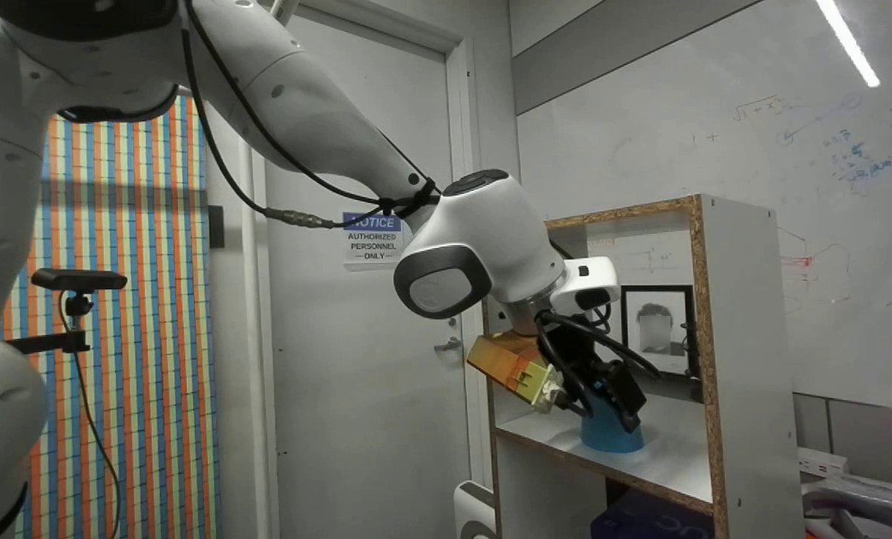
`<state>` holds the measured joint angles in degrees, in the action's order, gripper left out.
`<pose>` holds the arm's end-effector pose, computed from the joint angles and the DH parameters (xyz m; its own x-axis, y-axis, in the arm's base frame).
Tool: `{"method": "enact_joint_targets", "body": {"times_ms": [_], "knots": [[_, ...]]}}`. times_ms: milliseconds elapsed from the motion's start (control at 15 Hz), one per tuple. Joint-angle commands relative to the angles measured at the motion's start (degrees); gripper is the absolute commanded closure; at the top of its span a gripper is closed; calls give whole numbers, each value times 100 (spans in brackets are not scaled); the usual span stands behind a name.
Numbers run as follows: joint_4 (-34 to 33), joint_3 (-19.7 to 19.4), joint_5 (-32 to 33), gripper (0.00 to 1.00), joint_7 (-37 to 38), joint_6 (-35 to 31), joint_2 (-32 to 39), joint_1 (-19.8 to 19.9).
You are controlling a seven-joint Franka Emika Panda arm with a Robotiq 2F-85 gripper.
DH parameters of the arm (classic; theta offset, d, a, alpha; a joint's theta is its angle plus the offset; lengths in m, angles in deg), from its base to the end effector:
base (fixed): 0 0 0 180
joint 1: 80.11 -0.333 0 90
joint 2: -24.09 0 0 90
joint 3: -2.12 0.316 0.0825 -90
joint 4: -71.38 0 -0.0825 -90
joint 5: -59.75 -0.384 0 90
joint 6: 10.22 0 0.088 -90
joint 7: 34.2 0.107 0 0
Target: Put the cup on the top shelf
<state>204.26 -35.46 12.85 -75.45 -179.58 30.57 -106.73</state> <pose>0.5253 -0.1483 0.3536 0.8021 -0.2042 0.5613 -0.1838 -0.9785 -0.0932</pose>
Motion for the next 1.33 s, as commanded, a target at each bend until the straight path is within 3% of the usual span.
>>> {"method": "enact_joint_targets", "body": {"times_ms": [0, 400, 467, 533, 733, 867, 933, 1000, 1067, 1267], "knots": [[-411, 191, -588, 0, -237, -146, 363, 106], [-866, 392, -1196, 0, -317, -78, 756, 244], [-922, 427, -1268, 25, -319, -72, 814, 271], [-946, 447, -1289, 27, -331, -40, 841, 297], [-741, 366, -1033, 49, -262, 105, 697, 251], [-515, 204, -610, 49, -66, 148, 602, 124], [-266, 1175, 282, 49, 384, 66, 307, 1115], [-84, 142, 245, 49, 263, 286, 285, 135], [90, 223, 615, 49, 460, 361, 87, 241], [778, -113, 1823, 49, 903, 489, -591, -14]]}}
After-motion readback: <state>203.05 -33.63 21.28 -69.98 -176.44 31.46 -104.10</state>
